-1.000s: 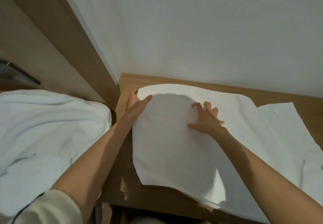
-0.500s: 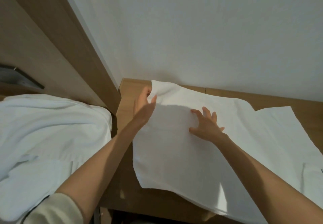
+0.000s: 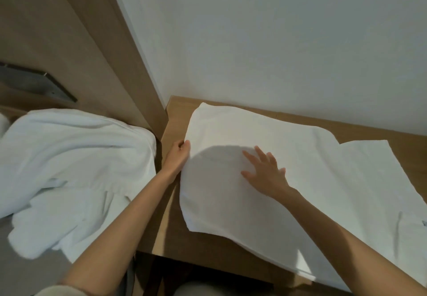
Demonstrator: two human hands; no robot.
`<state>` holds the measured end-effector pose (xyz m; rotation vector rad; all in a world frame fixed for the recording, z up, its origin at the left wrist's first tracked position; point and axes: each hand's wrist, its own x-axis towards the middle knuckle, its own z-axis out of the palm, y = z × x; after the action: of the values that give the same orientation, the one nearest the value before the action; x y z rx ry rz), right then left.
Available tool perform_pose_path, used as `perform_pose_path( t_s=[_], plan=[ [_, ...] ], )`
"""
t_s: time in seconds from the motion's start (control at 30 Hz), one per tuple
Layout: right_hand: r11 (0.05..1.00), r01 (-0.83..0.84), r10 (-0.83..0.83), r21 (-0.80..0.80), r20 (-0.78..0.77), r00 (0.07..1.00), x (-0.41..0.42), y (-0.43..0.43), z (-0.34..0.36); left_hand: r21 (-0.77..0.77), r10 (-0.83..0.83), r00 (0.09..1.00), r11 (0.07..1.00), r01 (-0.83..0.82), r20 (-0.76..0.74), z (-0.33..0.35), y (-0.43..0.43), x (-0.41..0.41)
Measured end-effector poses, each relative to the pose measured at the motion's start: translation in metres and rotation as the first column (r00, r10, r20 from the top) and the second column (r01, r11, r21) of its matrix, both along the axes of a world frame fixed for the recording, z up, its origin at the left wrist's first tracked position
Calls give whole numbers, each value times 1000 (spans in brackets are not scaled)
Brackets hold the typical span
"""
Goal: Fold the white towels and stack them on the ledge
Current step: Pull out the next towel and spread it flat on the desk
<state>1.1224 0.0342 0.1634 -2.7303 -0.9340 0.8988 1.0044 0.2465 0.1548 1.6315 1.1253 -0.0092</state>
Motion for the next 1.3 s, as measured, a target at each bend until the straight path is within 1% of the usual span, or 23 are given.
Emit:
perform_pose_path(
  t_s=[0.1,0.17,0.2,0.23,0.27,0.3,0.33,0.37,0.4,0.47,0.53,0.6,0.67,0.7,0.73,0.8,0.83,0.87,0.97,1.0,1.1,1.2,1.3],
  plan=[
    [991,-101,88,-85,-148,985,-26,-6,2,-77,-37,999,996,38,19,2,-15,-29],
    [984,-133,107,-116,-208,972,-39,-13,0,-230,-8,993,973,35,118,3,-25,-44],
    [983,-139,112,-117,-216,970,-42,-17,-1,-344,58,982,939,7,178,5,-29,-49],
    [983,-146,119,-115,-213,970,-44,-19,-3,-485,151,957,875,-13,246,6,-32,-54],
    [982,-152,127,-112,-205,971,-44,-21,-4,-631,266,918,775,-22,295,8,-33,-58],
    [982,-158,135,-107,-197,971,-44,-23,-4,-753,379,875,658,-26,301,10,-34,-61],
    [982,-162,141,-101,-191,971,-43,-25,-6,-825,452,845,565,-22,287,11,-36,-65],
    [982,-166,146,-94,-186,972,-42,-28,-7,-850,472,833,527,-4,289,12,-37,-69],
    [982,-169,151,-90,-178,972,-41,-30,-8,-845,453,833,534,31,317,13,-40,-72],
    [983,-162,148,-88,-156,977,-41,-35,-10,-779,343,849,615,121,403,13,-44,-78],
    [986,-145,133,-76,-145,980,-41,-38,-11,-607,125,907,778,163,403,15,-46,-84],
    [988,-141,131,-60,-154,979,-40,-39,-12,-382,-62,963,910,163,261,20,-45,-92],
    [988,-146,136,-46,-172,976,-38,-39,-13,-97,-162,974,979,178,156,20,-44,-100],
    [988,-146,137,-39,-181,974,-37,-39,-13,75,-198,973,979,190,119,19,-45,-104],
    [989,-145,136,-35,-189,972,-36,-39,-14,234,-223,971,952,198,83,18,-47,-108],
    [989,-146,137,-26,-199,970,-35,-40,-14,491,-245,969,840,228,-31,14,-55,-116],
    [989,-148,140,-22,-204,969,-34,-41,-14,580,-237,966,775,250,-100,11,-60,-119],
    [988,-150,143,-18,-209,967,-34,-42,-13,630,-217,964,730,265,-154,10,-64,-122],
    [984,-178,168,-29,-213,963,-33,-45,-9,665,-127,966,704,248,-225,14,-75,-122],
    [979,-197,183,-49,-205,962,-32,-45,-6,687,-130,962,678,263,-241,16,-78,-118],
    [972,-208,197,-105,-108,974,-32,-40,4,739,-259,929,565,367,-264,17,-86,-101],
    [980,-192,194,-42,47,980,-36,-34,5,673,-363,878,568,474,-311,7,-92,-79],
    [995,-87,87,-49,-4,996,-43,-36,-4,525,-397,813,623,579,-426,-16,-99,-70]
  ],
)
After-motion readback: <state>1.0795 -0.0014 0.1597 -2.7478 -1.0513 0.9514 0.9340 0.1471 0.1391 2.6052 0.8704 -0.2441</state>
